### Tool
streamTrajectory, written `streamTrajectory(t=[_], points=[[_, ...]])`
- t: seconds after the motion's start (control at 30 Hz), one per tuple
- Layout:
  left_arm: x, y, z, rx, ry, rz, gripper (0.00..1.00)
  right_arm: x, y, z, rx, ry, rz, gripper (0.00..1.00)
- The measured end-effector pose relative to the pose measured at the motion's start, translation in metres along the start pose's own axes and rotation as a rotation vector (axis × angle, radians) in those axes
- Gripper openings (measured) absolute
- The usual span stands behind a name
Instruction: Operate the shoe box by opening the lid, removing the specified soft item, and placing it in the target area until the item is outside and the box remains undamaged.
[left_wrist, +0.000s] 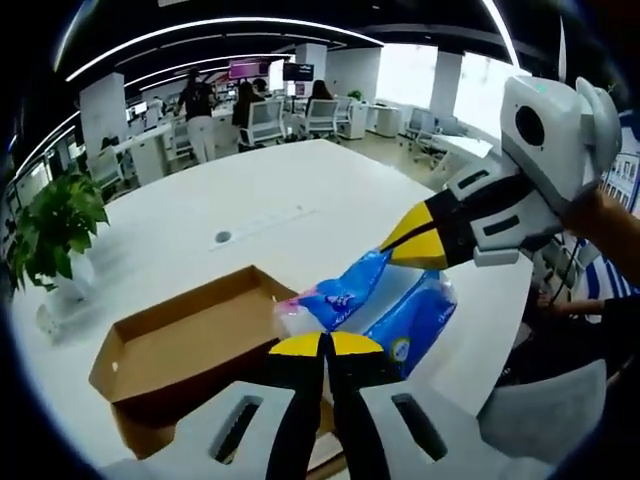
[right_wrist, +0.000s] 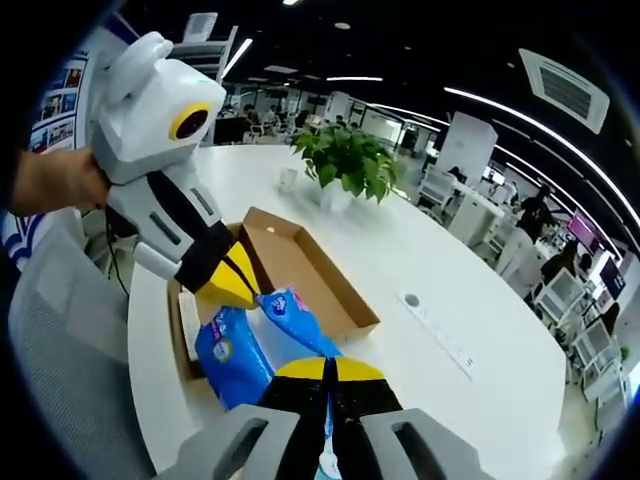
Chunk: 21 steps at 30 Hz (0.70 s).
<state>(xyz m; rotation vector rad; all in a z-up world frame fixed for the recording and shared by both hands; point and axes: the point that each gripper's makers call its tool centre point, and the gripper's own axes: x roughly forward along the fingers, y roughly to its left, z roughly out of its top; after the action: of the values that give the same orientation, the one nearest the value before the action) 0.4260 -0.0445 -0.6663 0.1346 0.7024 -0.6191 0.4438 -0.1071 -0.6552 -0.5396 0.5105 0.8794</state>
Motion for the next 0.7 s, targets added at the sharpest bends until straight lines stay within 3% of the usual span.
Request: streamTrajectory(t=[0.7], points=[[0.021,-0.039,0.015,0.037,-0.023,-0.069,0.0,-0.024,-0.022,-0.032,0.049,0.015,-0.08,0.0]])
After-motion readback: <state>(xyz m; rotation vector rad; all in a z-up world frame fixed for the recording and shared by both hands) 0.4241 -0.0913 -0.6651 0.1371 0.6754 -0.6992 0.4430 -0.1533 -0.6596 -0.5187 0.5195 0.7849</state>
